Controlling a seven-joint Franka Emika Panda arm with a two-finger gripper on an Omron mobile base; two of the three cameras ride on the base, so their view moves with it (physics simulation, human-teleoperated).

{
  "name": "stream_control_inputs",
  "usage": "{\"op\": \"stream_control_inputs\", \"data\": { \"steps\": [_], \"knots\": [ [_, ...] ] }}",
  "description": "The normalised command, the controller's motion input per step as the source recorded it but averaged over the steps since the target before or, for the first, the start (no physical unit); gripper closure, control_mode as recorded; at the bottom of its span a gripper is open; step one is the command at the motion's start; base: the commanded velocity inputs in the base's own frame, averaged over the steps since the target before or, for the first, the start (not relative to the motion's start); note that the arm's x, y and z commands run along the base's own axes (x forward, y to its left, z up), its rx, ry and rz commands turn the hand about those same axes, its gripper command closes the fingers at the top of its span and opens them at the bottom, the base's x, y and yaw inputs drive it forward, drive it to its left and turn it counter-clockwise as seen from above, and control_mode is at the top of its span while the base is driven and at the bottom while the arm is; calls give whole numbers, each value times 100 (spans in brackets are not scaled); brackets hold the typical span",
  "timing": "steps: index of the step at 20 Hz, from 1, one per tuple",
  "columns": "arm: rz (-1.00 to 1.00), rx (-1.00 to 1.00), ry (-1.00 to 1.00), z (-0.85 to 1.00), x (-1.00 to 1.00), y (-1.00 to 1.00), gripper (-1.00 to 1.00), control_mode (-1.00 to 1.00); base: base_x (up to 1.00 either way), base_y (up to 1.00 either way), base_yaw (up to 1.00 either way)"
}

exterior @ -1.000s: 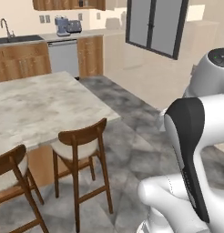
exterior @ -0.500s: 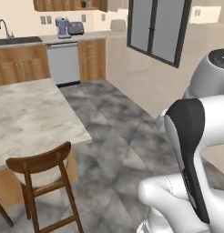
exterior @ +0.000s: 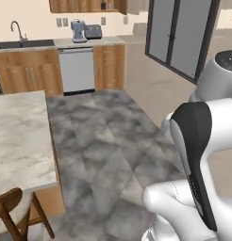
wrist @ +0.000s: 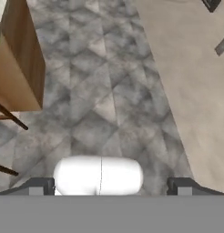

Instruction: There is a bowl on the dining counter. Grab a lemon wedge from the fridge and place it in the bowl. Then get the liquor bottle and glass cup from the cabinet and place them next to the bowl.

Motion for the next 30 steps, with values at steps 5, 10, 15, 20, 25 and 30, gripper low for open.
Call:
{"op": "stream_control_inputs", "data": {
  "steps": [5, 10, 15, 20, 25, 30],
  "knots": [
    [0, 0, 0, 0, 0, 0, -100, 100, 100, -86, 23],
    [0, 0, 0, 0, 0, 0, -100, 100, 100, -71, 16],
    [0, 0, 0, 0, 0, 0, -100, 100, 100, -30, 6],
    [0, 0, 0, 0, 0, 0, -100, 100, 100, -17, 3],
    [0, 0, 0, 0, 0, 0, -100, 100, 100, -22, 2],
    [0, 0, 0, 0, 0, 0, -100, 100, 100, -19, 0]
  ]
}}
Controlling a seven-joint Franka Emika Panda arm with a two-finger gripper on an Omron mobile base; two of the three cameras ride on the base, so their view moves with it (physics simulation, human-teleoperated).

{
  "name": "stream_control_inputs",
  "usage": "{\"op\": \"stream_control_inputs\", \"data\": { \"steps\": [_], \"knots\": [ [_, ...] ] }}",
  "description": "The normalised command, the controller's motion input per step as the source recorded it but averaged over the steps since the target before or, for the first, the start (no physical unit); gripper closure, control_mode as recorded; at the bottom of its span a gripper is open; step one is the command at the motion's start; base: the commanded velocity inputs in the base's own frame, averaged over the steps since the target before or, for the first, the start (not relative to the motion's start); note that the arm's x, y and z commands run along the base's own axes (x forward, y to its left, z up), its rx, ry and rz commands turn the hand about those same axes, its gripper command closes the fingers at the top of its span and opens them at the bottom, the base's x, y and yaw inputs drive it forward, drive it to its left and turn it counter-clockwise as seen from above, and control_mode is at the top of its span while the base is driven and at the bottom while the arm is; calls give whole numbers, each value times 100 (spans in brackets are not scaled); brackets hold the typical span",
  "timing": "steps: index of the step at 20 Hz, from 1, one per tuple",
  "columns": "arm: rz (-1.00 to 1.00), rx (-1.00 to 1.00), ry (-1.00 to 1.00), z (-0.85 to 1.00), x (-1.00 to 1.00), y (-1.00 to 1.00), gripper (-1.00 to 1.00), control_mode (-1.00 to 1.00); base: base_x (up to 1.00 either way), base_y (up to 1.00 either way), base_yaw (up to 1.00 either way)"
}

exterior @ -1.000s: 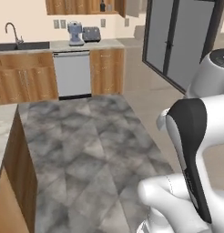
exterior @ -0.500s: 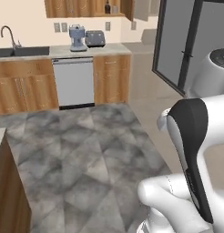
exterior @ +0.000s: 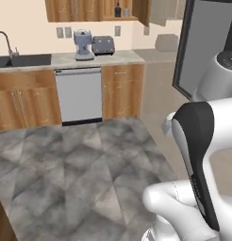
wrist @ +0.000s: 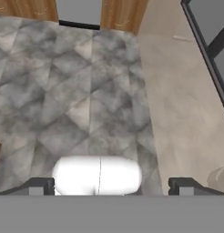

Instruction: There is a bowl on the dining counter. Grab a lemon wedge from the fridge and place it in the bowl. Then get the liquor bottle and glass cup from the cabinet and place them next to the bowl.

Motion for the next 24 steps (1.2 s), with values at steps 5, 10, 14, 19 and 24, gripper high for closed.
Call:
{"op": "stream_control_inputs", "data": {
  "steps": [5, 10, 14, 19, 24],
  "knots": [
    [0, 0, 0, 0, 0, 0, -100, 100, 100, -14, 0],
    [0, 0, 0, 0, 0, 0, -100, 100, 100, -18, 0],
    [0, 0, 0, 0, 0, 0, -100, 100, 100, -29, 0],
    [0, 0, 0, 0, 0, 0, -100, 100, 100, -36, -5],
    [0, 0, 0, 0, 0, 0, -100, 100, 100, -44, -11]
  ]
}}
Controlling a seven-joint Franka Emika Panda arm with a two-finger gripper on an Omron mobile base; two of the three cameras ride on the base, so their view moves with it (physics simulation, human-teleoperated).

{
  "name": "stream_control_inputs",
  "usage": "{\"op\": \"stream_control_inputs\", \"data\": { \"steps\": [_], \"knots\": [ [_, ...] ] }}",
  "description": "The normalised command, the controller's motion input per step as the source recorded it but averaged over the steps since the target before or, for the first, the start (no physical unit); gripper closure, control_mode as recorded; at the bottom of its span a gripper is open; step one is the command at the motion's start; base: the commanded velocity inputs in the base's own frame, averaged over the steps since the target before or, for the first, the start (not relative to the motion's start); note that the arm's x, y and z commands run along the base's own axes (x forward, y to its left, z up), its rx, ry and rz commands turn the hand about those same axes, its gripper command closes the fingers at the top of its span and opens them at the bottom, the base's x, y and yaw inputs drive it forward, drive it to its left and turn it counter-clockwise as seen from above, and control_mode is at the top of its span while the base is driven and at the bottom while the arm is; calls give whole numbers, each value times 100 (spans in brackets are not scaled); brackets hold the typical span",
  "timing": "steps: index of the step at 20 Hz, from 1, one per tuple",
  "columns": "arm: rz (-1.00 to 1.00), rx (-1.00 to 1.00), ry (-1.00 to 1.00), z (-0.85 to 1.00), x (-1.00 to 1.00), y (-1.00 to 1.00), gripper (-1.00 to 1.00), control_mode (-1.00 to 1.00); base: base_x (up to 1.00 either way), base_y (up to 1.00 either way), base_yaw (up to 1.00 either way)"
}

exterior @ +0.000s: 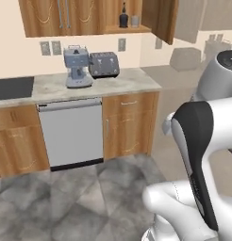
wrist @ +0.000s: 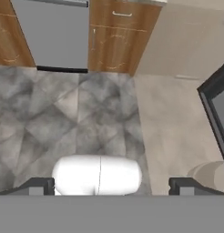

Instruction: There is a bowl on the dining counter. Grab a lemon wedge from the fridge and place it in the bowl. Then get the liquor bottle and glass cup from the cabinet and place them next to the bowl.

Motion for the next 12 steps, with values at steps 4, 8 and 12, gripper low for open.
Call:
{"op": "stream_control_inputs", "data": {
  "steps": [4, 8, 12],
  "knots": [
    [0, 0, 0, 0, 0, 0, -100, 100, 100, -31, -11],
    [0, 0, 0, 0, 0, 0, -100, 100, 100, -20, -11],
    [0, 0, 0, 0, 0, 0, -100, 100, 100, -14, -10]
  ]
}}
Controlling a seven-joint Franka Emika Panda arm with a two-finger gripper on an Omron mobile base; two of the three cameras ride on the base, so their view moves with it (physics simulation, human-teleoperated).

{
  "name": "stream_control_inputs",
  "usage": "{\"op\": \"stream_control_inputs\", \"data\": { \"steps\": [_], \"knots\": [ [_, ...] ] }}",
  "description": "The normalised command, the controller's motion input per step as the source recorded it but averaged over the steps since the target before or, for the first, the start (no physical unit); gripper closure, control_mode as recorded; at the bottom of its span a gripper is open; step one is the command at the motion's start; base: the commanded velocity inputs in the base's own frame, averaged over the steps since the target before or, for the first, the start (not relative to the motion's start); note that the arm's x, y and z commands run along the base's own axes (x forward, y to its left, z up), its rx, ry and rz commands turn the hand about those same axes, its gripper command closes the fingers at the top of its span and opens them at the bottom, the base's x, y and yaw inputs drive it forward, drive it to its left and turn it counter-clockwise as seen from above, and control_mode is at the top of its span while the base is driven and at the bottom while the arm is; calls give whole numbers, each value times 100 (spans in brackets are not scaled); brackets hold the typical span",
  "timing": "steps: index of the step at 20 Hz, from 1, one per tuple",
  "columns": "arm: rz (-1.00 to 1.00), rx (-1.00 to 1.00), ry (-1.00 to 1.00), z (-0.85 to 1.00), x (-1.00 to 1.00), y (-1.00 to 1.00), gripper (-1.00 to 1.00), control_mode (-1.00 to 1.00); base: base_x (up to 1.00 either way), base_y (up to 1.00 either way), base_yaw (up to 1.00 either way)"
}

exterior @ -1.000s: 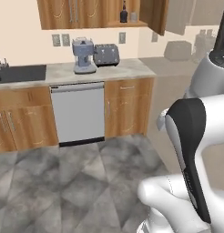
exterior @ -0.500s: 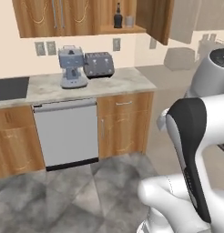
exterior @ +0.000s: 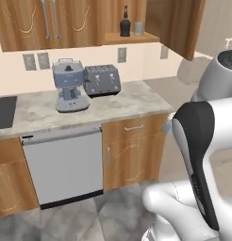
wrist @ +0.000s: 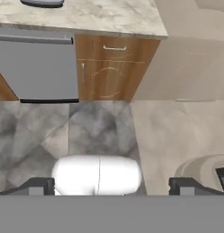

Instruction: There is a bowl on the dining counter. Grab a lemon wedge from the fridge and place it in the bowl. Then get the liquor bottle and glass cup from the cabinet and place them next to the bowl.

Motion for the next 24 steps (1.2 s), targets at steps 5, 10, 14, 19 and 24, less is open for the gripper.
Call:
{"op": "stream_control_inputs", "data": {
  "steps": [5, 10, 14, 19, 24],
  "knots": [
    [0, 0, 0, 0, 0, 0, -100, 100, 100, -20, -10],
    [0, 0, 0, 0, 0, 0, -100, 100, 100, -29, -10],
    [0, 0, 0, 0, 0, 0, -100, 100, 100, -39, -8],
    [0, 0, 0, 0, 0, 0, -100, 100, 100, -39, -6],
    [0, 0, 0, 0, 0, 0, -100, 100, 84, -16, -2]
  ]
}}
